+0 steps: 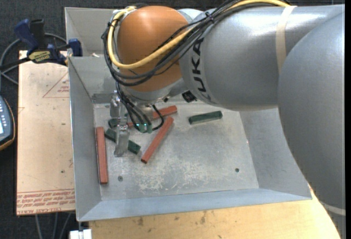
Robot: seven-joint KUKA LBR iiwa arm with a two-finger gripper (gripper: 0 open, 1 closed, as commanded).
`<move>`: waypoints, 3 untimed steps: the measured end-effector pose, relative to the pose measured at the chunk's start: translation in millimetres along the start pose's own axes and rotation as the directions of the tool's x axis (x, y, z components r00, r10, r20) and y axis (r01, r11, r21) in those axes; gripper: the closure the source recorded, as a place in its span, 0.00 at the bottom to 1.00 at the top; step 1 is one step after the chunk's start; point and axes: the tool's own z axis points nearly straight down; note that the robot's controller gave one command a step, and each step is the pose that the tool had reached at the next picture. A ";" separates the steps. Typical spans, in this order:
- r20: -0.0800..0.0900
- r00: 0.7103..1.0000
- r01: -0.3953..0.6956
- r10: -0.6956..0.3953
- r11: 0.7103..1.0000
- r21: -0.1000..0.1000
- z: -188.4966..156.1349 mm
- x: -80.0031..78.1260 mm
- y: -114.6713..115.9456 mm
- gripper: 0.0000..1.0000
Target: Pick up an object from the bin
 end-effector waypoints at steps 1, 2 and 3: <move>0.003 0.924 0.383 -0.383 0.924 0.003 127.5 -5.5 -57.9 0.00; 0.006 0.947 0.323 -0.323 0.947 0.004 146.4 -20.1 -137.3 0.00; 0.009 0.944 0.330 -0.330 0.944 0.000 144.7 -19.8 -131.5 1.00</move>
Offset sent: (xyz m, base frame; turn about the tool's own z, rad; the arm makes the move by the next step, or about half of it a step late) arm 0.0056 -0.0564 -0.1244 -0.3968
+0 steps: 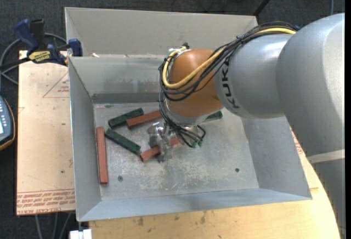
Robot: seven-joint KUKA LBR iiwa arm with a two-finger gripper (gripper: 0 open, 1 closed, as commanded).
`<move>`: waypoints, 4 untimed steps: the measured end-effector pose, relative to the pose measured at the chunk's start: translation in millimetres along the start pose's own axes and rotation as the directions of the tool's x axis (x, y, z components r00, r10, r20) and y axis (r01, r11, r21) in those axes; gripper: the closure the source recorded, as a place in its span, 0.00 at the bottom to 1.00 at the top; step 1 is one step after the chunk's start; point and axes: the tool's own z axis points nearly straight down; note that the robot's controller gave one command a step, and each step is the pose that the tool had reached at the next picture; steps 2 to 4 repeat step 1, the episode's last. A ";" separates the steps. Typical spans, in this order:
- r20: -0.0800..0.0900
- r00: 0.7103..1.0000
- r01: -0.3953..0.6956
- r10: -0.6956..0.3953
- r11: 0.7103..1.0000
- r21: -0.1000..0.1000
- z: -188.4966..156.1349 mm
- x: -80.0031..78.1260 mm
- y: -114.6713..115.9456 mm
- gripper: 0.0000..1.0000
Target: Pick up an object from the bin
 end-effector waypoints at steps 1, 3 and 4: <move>0.010 1.000 0.020 -0.020 1.000 0.004 -136.8 17.5 -9.2 1.00; 0.010 1.000 0.020 -0.020 1.000 0.004 -136.8 17.5 -9.2 1.00; 0.010 1.000 0.020 -0.020 1.000 0.004 -136.8 17.5 -9.2 1.00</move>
Offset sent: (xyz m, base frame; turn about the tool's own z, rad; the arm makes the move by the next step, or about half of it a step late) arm -0.0156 -0.0151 0.1323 -0.0227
